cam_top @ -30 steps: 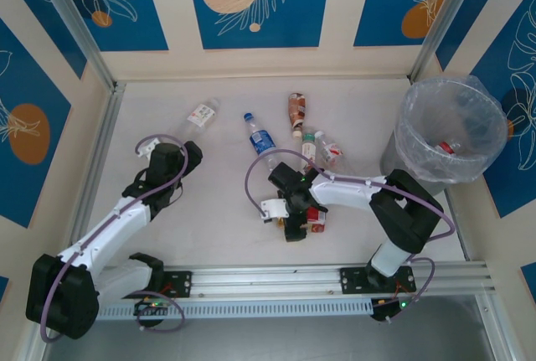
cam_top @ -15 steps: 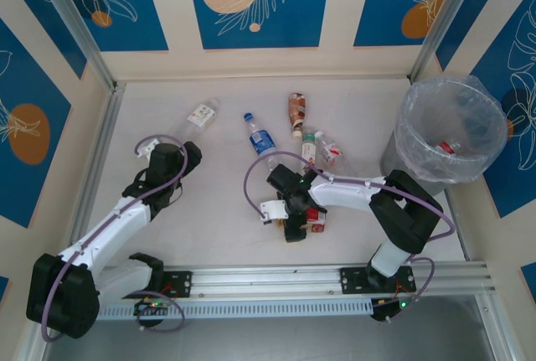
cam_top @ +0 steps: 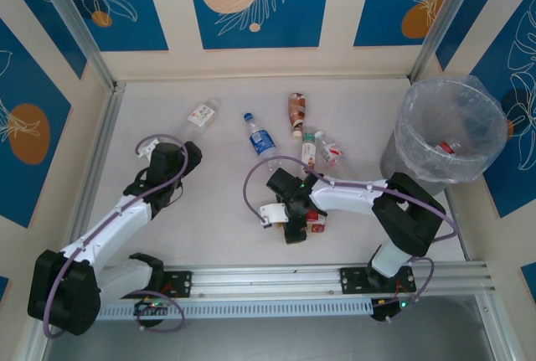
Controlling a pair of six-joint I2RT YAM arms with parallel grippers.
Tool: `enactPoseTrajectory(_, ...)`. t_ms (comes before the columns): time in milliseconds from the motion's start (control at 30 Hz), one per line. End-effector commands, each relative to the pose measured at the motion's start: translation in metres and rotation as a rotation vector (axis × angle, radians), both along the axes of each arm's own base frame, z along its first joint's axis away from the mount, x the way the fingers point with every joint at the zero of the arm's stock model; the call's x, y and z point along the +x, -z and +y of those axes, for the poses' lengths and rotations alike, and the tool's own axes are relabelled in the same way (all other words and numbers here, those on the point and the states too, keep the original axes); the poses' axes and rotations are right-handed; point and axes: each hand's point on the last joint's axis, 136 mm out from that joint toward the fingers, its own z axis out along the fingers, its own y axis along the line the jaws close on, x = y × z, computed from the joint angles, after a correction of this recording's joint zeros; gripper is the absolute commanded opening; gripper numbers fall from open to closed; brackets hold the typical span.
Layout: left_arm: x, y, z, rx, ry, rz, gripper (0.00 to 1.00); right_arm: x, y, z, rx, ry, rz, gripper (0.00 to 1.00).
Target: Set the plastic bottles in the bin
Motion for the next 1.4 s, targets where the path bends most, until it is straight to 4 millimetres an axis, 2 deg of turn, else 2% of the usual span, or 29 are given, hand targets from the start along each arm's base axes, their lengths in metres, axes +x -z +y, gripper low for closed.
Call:
enactPoseTrajectory(0, 0.001, 0.004, 0.003, -0.016, -0.014, 0.007, 0.99, 0.0, 0.044, -0.037, -0.163, 0.014, -0.047, 0.94)
enactPoseTrajectory(133, 0.001, 0.004, 0.003, -0.019, -0.013, 0.008, 1.0, 0.003, 0.037, -0.036, -0.142, 0.052, -0.035, 0.9)
enactPoseTrajectory(233, 0.002, 0.003, 0.002, -0.02, -0.012, 0.008, 1.0, 0.008, 0.03, -0.036, -0.131, 0.084, -0.03, 0.82)
enactPoseTrajectory(333, 0.002, 0.003, 0.002, -0.024, -0.011, 0.01, 1.0, 0.015, 0.024, -0.033, -0.11, 0.115, -0.042, 0.82)
enactPoseTrajectory(433, 0.003, 0.003, 0.001, -0.026, -0.011, 0.01, 1.0, 0.018, 0.019, -0.029, -0.094, 0.117, -0.057, 0.73)
enactPoseTrajectory(667, 0.004, 0.001, 0.0, -0.032, -0.008, 0.004, 1.0, 0.016, 0.002, -0.019, -0.023, 0.125, -0.011, 0.59)
enactPoseTrajectory(833, 0.006, -0.003, -0.002, -0.029, 0.006, 0.002, 1.0, 0.025, -0.016, -0.01, 0.044, 0.144, -0.032, 0.59)
enactPoseTrajectory(1100, 0.015, -0.005, -0.017, -0.049, 0.073, 0.014, 1.0, 0.044, -0.073, 0.01, 0.27, 0.208, -0.072, 0.6)
enactPoseTrajectory(1367, 0.029, -0.011, -0.04, -0.092, 0.177, 0.005, 1.0, 0.068, -0.141, 0.016, 0.584, 0.365, -0.069, 0.59)
